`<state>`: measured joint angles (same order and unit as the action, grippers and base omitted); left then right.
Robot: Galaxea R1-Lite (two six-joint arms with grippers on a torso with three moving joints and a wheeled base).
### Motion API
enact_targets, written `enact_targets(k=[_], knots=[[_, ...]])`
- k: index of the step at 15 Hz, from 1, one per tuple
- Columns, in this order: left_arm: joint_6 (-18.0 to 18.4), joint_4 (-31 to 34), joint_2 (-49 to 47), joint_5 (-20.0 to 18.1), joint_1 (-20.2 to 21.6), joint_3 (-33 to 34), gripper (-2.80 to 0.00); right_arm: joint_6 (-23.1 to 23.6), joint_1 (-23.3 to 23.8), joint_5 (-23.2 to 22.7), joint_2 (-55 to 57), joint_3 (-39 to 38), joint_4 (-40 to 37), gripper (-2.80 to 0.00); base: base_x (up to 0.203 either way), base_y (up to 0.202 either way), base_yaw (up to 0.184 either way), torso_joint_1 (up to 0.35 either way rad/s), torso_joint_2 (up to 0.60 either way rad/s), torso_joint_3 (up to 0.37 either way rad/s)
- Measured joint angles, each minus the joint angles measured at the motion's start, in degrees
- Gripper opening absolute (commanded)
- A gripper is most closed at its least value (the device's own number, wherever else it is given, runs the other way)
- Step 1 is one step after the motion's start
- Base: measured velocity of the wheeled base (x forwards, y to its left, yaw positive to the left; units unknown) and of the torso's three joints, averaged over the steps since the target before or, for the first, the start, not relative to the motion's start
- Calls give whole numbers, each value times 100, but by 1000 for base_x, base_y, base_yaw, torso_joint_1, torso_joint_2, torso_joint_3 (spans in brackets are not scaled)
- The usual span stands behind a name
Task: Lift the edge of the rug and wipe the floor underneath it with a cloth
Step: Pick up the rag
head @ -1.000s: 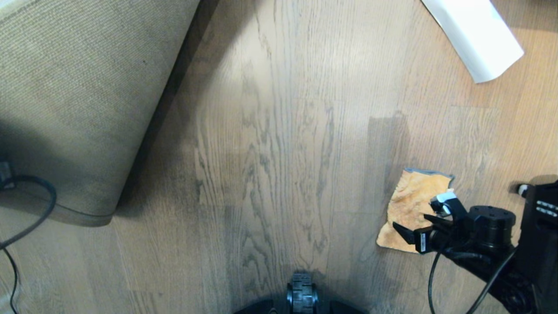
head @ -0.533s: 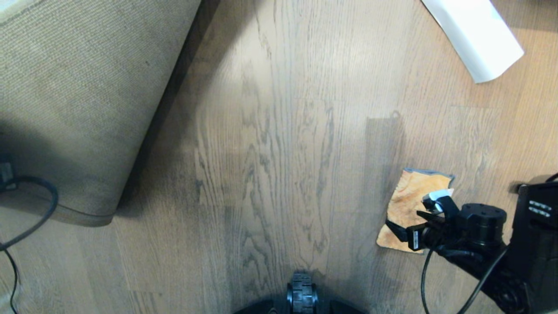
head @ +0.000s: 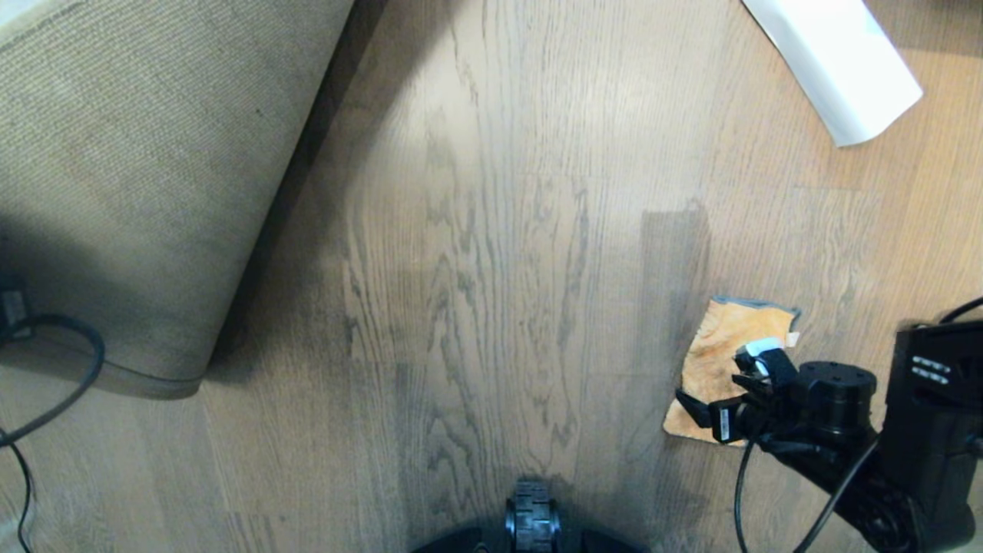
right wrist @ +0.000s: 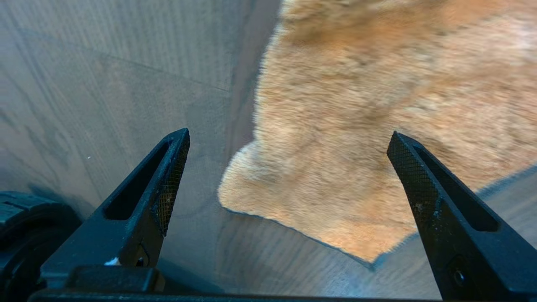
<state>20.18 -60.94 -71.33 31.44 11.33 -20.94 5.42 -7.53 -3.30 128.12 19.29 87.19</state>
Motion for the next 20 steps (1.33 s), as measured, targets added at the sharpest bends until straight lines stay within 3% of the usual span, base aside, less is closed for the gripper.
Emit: enact_targets(k=[7, 11, 20], knots=[[0, 9, -44, 0, -4, 20, -280, -28, -264, 132, 197, 234, -1, 0, 0, 0, 0, 0, 0, 0], [2, 6, -55, 0, 0, 76, -280, -30, -273, 448, 264, 378, 2, 0, 0, 0, 0, 0, 0, 0], [2, 3, -56, 1, -2, 100, -280, -38, -272, 661, 331, 560, -11, 0, 0, 0, 0, 0, 0, 0]])
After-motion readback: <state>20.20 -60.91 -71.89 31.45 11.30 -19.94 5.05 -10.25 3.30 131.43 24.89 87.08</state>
